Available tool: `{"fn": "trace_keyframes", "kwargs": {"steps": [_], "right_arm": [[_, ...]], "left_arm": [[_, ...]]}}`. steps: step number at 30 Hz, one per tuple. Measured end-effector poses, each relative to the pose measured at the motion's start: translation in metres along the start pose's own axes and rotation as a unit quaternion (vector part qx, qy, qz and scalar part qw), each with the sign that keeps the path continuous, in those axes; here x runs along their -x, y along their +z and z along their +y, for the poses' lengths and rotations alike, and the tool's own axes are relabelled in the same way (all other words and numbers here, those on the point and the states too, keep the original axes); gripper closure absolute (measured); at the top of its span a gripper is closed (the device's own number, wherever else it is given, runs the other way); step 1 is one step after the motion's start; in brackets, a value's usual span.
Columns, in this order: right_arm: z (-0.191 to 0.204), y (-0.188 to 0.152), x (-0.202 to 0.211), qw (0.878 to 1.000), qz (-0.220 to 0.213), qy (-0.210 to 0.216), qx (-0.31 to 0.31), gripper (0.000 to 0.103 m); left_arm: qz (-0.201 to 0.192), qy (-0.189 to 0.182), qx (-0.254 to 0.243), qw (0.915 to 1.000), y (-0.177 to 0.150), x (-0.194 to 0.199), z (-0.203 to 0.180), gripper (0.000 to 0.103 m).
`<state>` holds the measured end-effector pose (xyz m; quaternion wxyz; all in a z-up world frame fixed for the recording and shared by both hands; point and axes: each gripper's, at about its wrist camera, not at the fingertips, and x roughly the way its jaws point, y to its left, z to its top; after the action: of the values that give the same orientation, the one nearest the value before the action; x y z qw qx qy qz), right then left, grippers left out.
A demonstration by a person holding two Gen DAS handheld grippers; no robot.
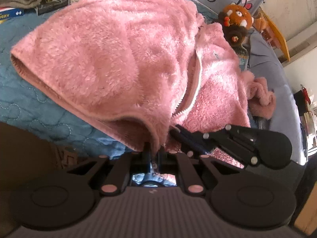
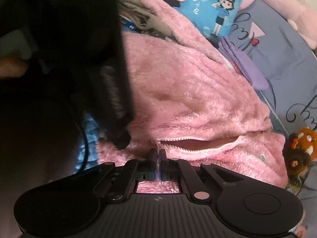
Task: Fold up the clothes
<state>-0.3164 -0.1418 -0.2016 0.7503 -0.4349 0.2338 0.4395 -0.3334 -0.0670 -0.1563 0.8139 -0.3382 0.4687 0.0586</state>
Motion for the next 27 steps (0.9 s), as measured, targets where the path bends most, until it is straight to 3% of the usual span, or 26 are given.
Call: {"fn": "trace_keyframes", "kwargs": {"steps": [7, 18, 23, 27], "right_arm": [[-0.005, 0.007, -0.003, 1.000, -0.006, -0.005, -0.008, 0.099], [-0.013, 0.016, -0.004, 0.998, 0.009, 0.051, 0.025, 0.101], [-0.024, 0.015, -0.014, 0.996, 0.003, 0.082, -0.031, 0.100], [-0.044, 0.004, -0.015, 0.986, -0.015, 0.120, -0.113, 0.098]], "left_arm": [[-0.009, 0.002, 0.012, 0.9999, 0.004, -0.003, 0.003, 0.097], [-0.006, -0.004, 0.019, 0.9998, 0.008, -0.003, 0.007, 0.097], [-0.006, -0.006, 0.021, 0.9997, 0.007, -0.005, 0.008, 0.097], [-0.006, -0.008, 0.024, 0.9997, 0.006, -0.004, 0.010, 0.097]]}}
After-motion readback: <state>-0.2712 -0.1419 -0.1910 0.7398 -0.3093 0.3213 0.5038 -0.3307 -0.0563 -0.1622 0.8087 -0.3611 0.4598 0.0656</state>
